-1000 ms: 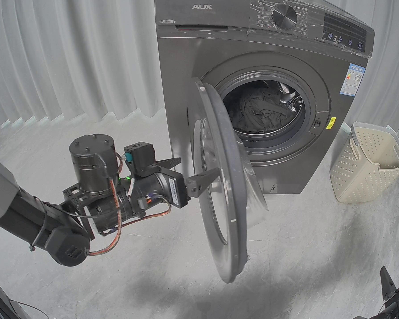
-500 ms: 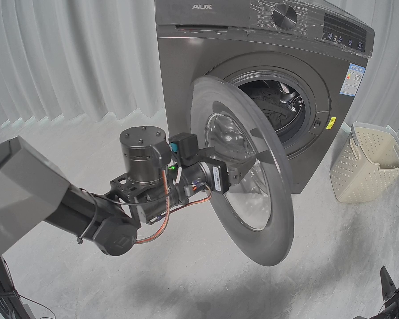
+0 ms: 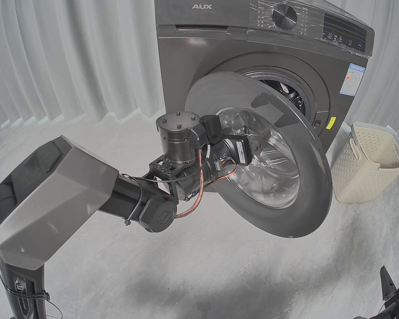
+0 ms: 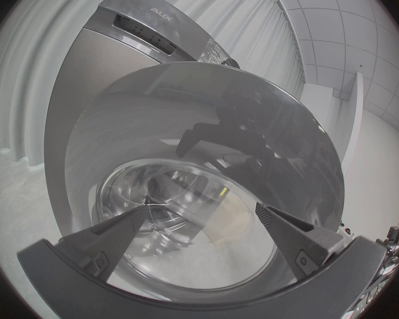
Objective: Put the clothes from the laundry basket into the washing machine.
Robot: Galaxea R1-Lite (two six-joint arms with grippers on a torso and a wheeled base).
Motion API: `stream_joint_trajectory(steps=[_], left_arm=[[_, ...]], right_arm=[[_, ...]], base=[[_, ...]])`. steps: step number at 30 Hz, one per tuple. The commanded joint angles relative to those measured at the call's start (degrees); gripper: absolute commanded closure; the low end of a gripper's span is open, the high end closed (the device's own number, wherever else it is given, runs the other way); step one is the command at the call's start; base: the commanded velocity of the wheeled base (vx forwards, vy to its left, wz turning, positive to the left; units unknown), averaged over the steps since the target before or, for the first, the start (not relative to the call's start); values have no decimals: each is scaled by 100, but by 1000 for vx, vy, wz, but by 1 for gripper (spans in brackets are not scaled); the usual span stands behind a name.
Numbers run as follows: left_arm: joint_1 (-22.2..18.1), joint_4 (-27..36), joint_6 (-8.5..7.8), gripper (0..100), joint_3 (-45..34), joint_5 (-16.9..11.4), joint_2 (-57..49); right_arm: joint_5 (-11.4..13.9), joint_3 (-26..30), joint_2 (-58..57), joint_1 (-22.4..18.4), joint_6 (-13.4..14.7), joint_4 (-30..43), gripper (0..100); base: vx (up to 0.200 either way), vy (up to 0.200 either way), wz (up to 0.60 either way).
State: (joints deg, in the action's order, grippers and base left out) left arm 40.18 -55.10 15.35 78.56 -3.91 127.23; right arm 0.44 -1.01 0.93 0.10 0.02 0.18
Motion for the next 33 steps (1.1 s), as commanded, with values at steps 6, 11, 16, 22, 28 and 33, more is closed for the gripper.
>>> stream_joint_trajectory(steps=[6, 11, 16, 22, 28, 33], left_arm=[[86, -1, 56, 0, -3083, 92, -2212], [183, 61, -58, 0, -5157, 251, -4356], [122, 114, -542, 0, -6660, 655, -5903], [-494, 509, -823, 0, -7741, 681, -7538], [-1188, 1537, -1034, 0, -7856, 725, -8505], [-2998, 2961, -1201, 0, -7856, 646, -10579]], right_arm=[[0, 92, -93, 8, 6, -1, 0], [18, 92, -93, 8, -11, -1, 0], [18, 92, -93, 8, -11, -1, 0], [9, 92, -93, -1, 24, 8, 0], [53, 57, -93, -1, -55, 78, 0], [132, 92, -93, 8, -64, -36, 0]], base=[[0, 0, 0], [0, 0, 0], [0, 0, 0], [0, 0, 0], [0, 0, 0], [0, 0, 0]])
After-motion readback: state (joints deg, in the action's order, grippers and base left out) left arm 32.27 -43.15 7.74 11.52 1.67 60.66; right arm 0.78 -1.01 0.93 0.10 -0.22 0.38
